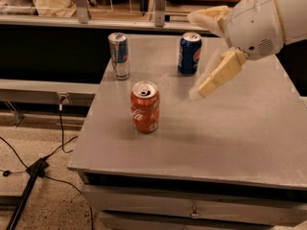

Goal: Knock coke can over

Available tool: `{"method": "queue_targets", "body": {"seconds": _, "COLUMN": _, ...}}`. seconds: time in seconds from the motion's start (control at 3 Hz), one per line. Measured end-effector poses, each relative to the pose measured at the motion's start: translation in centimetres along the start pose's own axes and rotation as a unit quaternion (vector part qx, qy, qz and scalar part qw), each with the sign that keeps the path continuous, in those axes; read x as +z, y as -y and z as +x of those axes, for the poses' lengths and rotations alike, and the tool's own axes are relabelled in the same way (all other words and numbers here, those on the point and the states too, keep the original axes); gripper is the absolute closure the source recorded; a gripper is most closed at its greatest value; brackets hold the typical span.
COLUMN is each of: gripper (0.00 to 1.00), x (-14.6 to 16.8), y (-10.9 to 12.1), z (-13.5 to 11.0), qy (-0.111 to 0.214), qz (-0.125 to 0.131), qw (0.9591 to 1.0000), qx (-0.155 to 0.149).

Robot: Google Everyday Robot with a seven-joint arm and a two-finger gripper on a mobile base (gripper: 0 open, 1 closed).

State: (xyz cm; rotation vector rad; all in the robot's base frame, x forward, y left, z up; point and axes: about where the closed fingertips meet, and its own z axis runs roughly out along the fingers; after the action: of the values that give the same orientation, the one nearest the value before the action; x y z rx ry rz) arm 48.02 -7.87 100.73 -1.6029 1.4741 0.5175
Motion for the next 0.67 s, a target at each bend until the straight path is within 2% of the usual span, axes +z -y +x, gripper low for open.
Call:
{"method": "queue_targets", "body": {"seconds": 0.33, "gripper": 0.0, "x": 1.8, "y": -1.2, "z": 0.8, "qy": 0.007, "qz": -0.05, "qw": 0.9986, "qx": 0.015}}
{"method": "queue_targets", "body": {"seconds": 0.67, "gripper": 0.0, "x": 5.9, "y": -4.3, "z": 1.3, "qy": 0.046, "qz": -0.087, "qw": 0.9946, "qx": 0.035}}
